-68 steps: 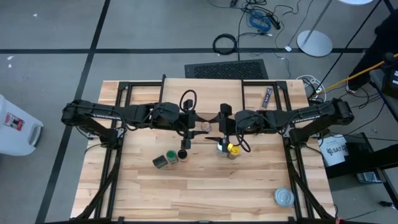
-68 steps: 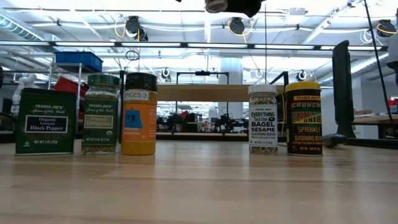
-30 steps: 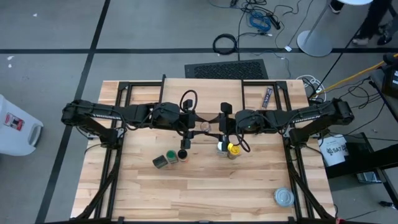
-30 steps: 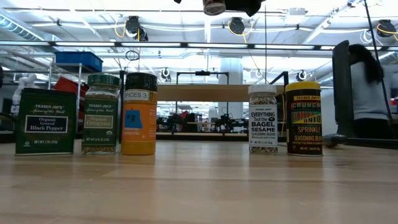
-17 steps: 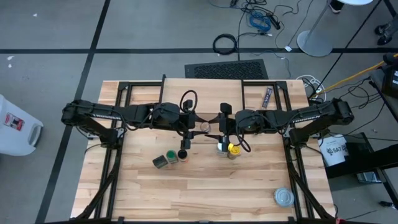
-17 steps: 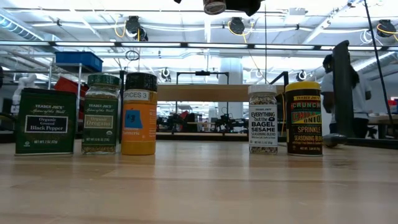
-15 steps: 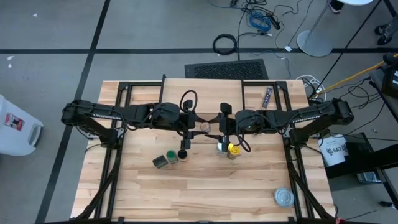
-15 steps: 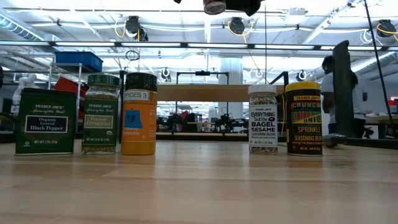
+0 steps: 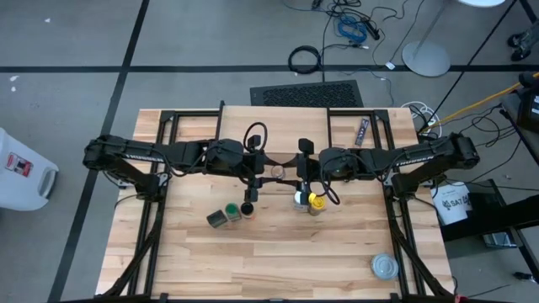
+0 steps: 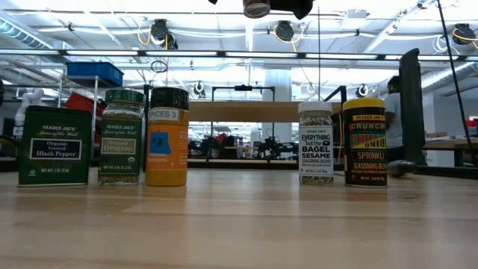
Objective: Shelf spices
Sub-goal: Put the light brown seasoning bottle on the shelf
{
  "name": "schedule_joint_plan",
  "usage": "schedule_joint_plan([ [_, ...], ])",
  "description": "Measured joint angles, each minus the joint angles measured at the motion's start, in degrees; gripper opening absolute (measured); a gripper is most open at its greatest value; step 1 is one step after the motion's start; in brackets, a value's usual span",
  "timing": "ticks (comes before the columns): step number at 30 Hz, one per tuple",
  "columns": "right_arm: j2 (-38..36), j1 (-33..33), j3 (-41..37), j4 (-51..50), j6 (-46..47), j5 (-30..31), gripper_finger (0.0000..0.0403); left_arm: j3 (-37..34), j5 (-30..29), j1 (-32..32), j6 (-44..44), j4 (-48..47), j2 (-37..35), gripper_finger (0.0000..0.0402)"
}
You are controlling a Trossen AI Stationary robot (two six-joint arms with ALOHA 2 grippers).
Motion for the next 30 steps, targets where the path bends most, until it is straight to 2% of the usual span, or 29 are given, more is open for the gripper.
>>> schedule_joint_plan([
  [6, -0.03, 0.00, 0.00, 0.04, -0.12, -0.02, 0.0168, 0.00, -0.18, -0.02, -0.27, 0.39, 0.00, 0.0189],
  [16, -0.02, 0.02, 0.04, 0.00, -0.57, -0.13, 0.0169, 0.04, -0.42, -1.04, -0.63, 3.47, -0.02, 0.0276],
  [23, -0.02, -0.01, 0.04, -0.56, -0.50, 0.08, 0.0169, 0.04, -4.91, -1.27, -0.57, 2.69, -0.34, 0.0283],
  [30, -0.60, 0.02, 0.02, -1.70, -0.33, 0.00, 0.0169, 0.04, -6.93, -1.96, -0.93, -1.33, -2.23, 0.0283],
])
